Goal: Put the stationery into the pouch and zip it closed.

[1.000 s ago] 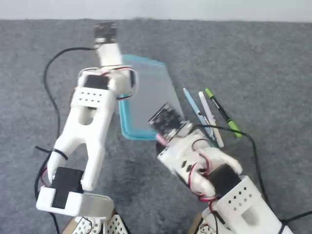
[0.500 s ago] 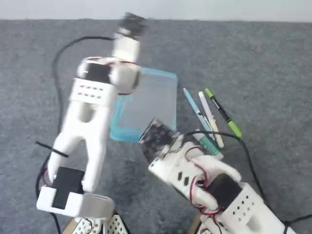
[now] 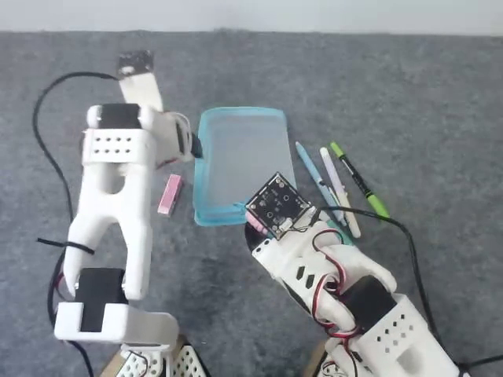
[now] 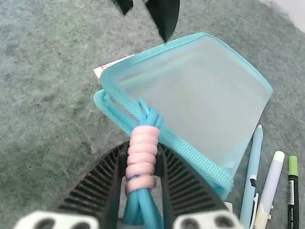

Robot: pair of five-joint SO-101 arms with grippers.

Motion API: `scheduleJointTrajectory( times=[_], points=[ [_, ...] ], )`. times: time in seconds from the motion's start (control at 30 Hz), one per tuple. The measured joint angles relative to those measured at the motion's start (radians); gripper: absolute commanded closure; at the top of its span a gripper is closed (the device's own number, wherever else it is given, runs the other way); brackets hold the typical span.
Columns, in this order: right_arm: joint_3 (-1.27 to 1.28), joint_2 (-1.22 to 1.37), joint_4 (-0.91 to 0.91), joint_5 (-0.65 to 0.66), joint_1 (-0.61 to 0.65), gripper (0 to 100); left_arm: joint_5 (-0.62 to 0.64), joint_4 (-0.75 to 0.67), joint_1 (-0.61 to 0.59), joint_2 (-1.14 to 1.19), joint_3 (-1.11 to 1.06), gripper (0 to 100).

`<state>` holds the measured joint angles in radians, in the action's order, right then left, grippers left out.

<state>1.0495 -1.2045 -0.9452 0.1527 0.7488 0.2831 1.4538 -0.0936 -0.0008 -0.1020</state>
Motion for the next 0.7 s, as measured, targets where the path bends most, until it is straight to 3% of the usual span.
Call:
scheduleJointTrajectory(
  times=[0.33,0.57,0.7],
  points=[
    [0.000,0.000,0.018,-0.009,0.002,99.1,0.040,-0.123,0.081,0.000,-0.123,75],
    [0.000,0.000,0.018,-0.058,-0.040,99.2,0.149,-0.143,0.115,0.000,-0.124,75],
    [0.000,0.000,0.018,-0.114,-0.170,99.2,0.172,-0.150,-0.008,0.000,-0.124,75]
  ],
)
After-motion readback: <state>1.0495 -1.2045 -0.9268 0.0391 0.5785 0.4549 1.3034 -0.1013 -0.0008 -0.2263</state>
